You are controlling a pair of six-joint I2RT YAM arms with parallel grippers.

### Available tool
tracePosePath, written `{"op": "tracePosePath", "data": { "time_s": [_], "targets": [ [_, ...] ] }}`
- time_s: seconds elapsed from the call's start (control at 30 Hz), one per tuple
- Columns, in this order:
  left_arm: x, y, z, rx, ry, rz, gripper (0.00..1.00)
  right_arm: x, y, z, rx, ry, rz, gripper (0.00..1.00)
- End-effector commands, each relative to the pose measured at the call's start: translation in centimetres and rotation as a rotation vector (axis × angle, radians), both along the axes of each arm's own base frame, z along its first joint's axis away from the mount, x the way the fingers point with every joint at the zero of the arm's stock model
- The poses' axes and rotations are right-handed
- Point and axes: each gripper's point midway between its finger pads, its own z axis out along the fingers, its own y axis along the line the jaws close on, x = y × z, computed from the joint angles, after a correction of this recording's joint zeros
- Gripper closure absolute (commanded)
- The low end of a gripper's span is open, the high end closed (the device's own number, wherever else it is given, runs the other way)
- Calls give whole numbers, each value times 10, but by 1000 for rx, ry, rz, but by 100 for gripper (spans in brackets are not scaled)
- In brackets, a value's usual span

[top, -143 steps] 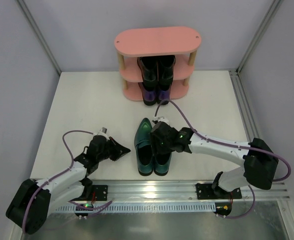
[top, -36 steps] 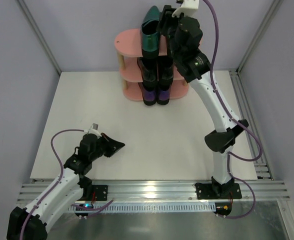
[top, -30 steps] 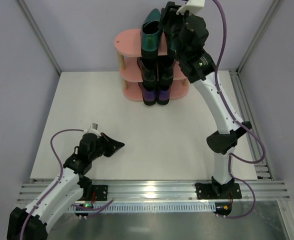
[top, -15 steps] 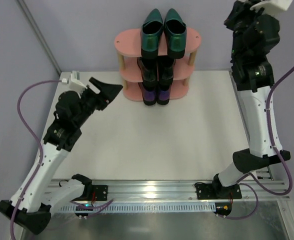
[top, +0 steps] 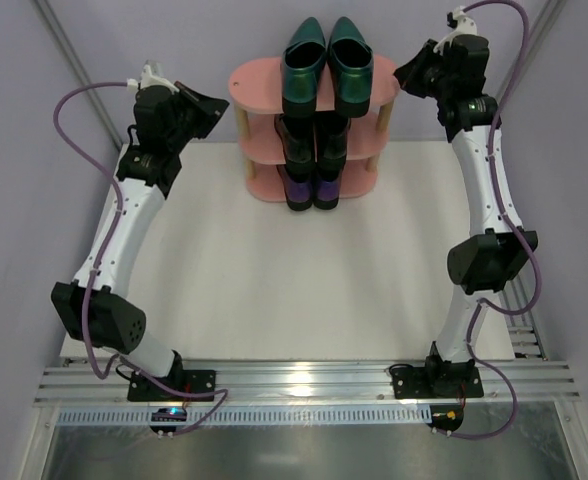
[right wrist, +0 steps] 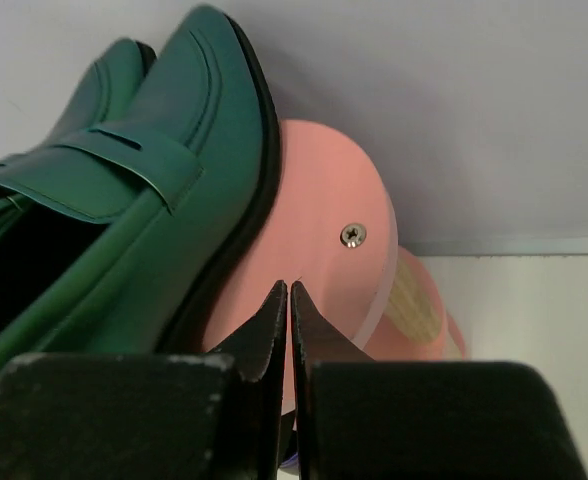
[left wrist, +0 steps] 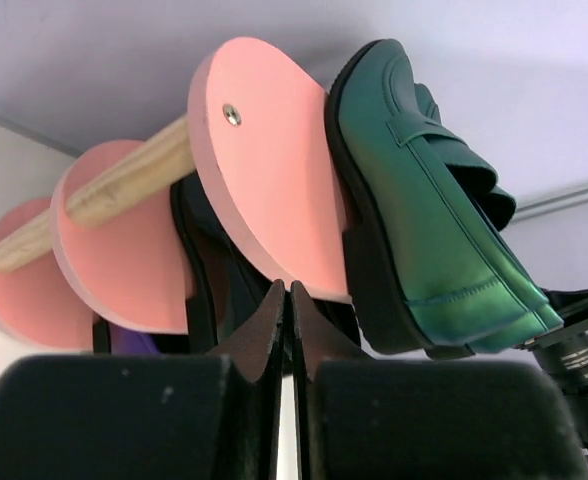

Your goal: Place and organize the shoes onto the shoe shelf

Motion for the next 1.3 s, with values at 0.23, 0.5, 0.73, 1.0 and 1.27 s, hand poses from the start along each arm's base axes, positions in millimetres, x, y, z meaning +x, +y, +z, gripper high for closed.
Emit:
{"op": "tracePosePath", "data": {
  "time_s": [0.23,0.5,0.73,1.0,1.27],
  "targets": [
    [35,-7,61,-78,-236,-107,100,6,27,-11,-2,5,141,96],
    [67,-43,55,-151,-305,-264,100,13,58,-18,-29,-13,171,96],
    [86,-90,28,-136,-223,-343,100,23,87,-20,-34,-38,176,96],
    [75,-107,9,-101,-190,-363,99,16,116,-33,-68,-18,258,96],
    [66,-102,-2,-85,-163,-349,100,1,139,-25,-85,-37,299,96]
  ]
}}
